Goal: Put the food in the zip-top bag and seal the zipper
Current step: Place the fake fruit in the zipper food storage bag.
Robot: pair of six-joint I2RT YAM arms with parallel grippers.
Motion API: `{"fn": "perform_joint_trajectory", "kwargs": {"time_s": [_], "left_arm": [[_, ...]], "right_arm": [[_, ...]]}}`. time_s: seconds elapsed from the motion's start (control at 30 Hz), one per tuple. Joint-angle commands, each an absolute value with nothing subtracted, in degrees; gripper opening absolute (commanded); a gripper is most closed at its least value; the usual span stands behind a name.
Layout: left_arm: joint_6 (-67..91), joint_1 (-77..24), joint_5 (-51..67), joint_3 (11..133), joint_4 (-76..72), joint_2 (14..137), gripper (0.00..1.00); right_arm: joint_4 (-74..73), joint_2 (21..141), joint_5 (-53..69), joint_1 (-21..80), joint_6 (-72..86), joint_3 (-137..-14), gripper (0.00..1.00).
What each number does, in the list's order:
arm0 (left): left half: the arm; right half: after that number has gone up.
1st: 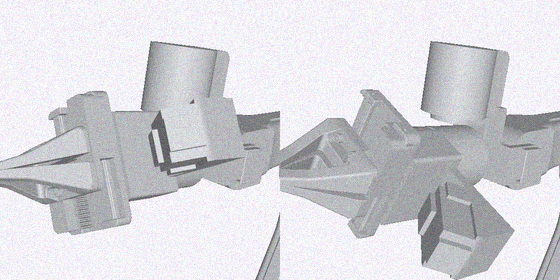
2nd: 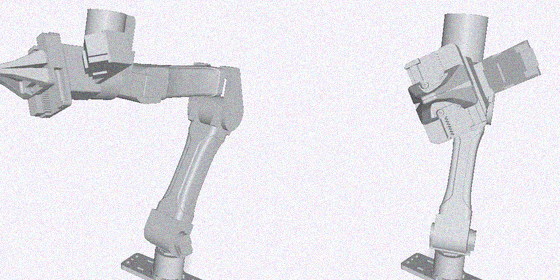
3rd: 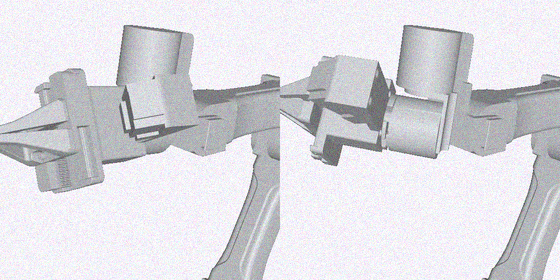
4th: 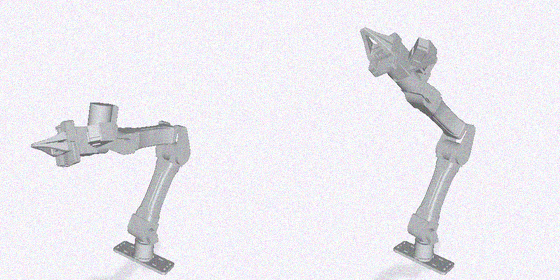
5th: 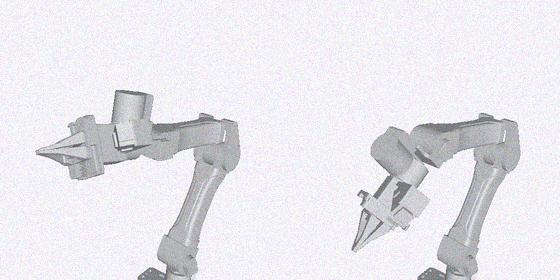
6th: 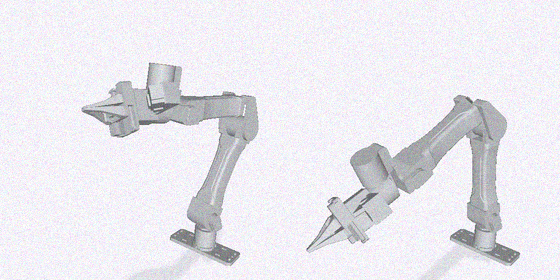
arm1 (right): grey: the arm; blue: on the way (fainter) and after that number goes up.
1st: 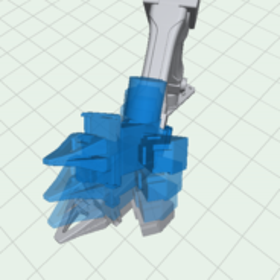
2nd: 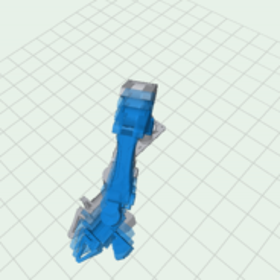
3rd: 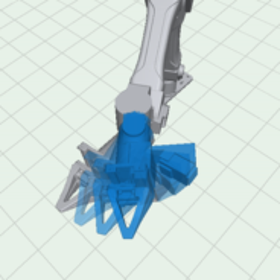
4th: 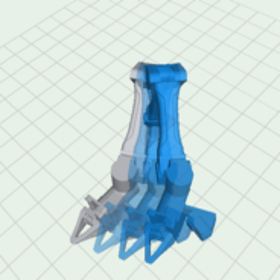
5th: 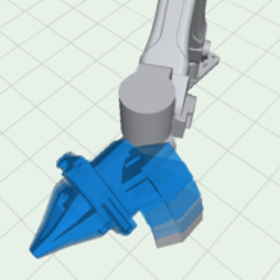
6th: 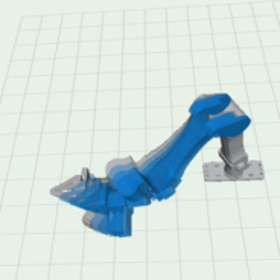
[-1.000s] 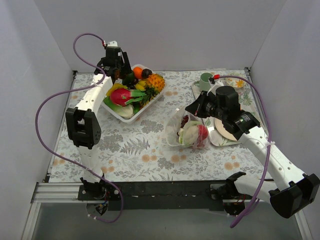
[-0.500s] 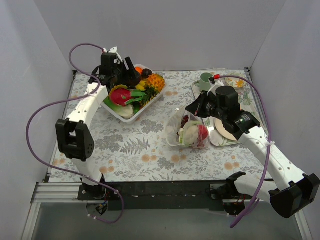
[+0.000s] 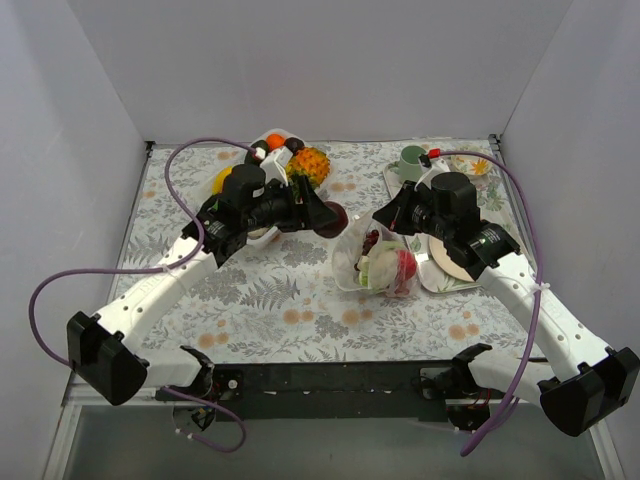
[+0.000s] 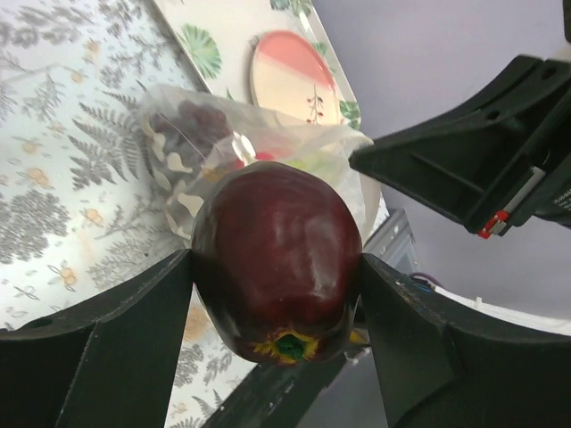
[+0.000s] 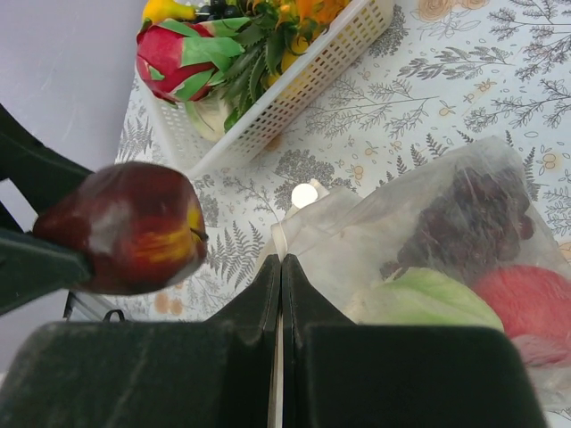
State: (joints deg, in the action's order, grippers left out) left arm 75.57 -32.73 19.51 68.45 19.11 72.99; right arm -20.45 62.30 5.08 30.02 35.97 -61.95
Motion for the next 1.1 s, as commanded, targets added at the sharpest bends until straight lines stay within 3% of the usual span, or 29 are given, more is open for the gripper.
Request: {"fn": "perform_joint_trajectory", "kwargs": {"time_s": [0.0,0.3,0.73,0.8,1.07], "left_arm": [[79.0,-35.2,19.2,66.5,17.2,71.7,0.43],[79.9,-42.5,16.2,66.8,16.3,76.4,0.43],[75.9,-47.4,9.1,76.9,22.7,85.5,0.58],[75.4,-47.6,8.0,78.0,24.2,86.5,0.65],[73.0,-49.7,1.9,84.7,29.2,89.7,0.7]], "right_arm": [[-17.9,60.6,3.4,30.1,35.3,-63.8,0.01],[-19.2,59.7,2.8,30.1,35.7,-64.7,0.01],[-20.5,58.6,4.6,30.1,37.4,-67.8,0.01],[-20.6,58.9,4.9,30.1,37.5,-69.0,0.01],[-20.1,60.3,7.5,30.1,38.5,-70.9,0.01]]}}
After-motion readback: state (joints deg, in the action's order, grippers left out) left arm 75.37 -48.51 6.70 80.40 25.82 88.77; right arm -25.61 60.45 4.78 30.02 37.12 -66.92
